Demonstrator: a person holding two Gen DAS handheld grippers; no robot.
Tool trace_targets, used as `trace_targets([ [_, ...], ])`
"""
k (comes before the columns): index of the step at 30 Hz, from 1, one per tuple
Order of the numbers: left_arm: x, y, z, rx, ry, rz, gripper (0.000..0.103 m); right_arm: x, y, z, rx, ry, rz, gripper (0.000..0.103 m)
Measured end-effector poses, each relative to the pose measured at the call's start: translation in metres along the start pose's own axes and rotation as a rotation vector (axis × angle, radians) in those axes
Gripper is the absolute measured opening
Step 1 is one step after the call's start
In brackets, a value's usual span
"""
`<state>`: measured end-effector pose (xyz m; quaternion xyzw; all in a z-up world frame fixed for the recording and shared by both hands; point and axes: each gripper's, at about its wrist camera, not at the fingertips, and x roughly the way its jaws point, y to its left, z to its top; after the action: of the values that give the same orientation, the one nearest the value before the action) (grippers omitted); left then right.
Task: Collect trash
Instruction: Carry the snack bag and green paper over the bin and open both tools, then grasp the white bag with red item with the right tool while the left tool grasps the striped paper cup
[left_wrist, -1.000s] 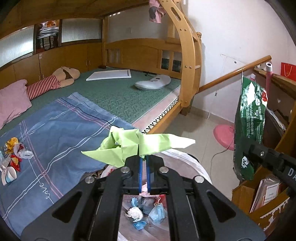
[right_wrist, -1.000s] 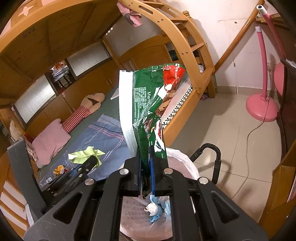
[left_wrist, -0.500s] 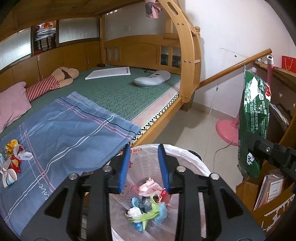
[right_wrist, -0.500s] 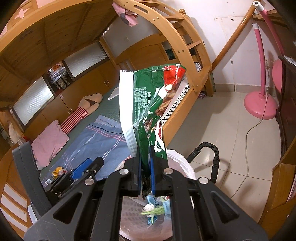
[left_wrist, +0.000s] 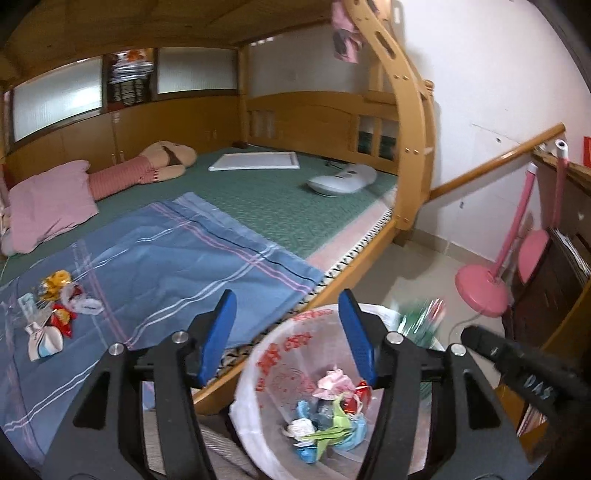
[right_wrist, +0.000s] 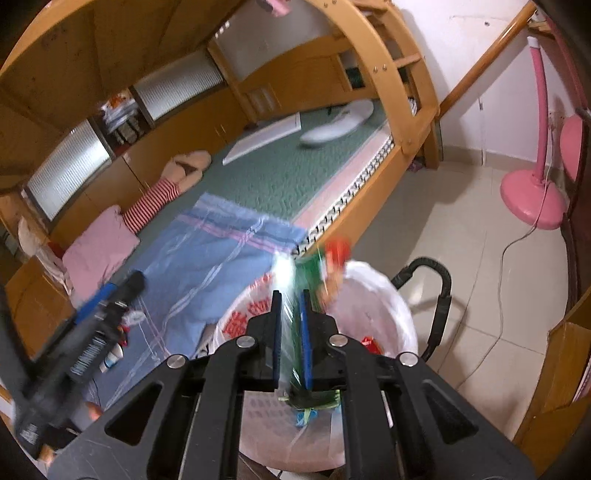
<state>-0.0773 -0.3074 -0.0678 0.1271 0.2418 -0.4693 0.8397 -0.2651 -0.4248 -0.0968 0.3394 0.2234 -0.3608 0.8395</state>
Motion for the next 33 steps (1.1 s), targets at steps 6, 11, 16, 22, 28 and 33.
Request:
trace_targets([
  [6, -0.005, 0.018, 0.001, -0.037, -0.009, 0.03, 0.058, 0.016, 0.006, -0.007, -0.013, 0.065, -0.019, 0.036],
  [11, -0.007, 0.029, 0.003, -0.056, -0.015, 0.039, 0.058, 0.007, 0.016, -0.006, -0.051, 0.026, 0.002, 0.045],
  [16, -0.007, 0.036, 0.002, -0.069, -0.016, 0.049, 0.059, 0.005, 0.026, -0.007, -0.078, 0.023, 0.021, 0.063],
  [22, -0.015, 0.066, -0.002, -0.103, -0.03, 0.083, 0.076, 0.013, 0.053, -0.003, -0.137, 0.023, 0.074, 0.097],
  [28, -0.044, 0.145, -0.017, -0.192, -0.072, 0.225, 0.09, 0.055, 0.122, 0.0, -0.28, 0.087, 0.167, 0.1],
  [33, -0.061, 0.236, -0.044, -0.315, -0.052, 0.411, 0.091, 0.125, 0.221, -0.019, -0.491, 0.237, 0.212, 0.1],
])
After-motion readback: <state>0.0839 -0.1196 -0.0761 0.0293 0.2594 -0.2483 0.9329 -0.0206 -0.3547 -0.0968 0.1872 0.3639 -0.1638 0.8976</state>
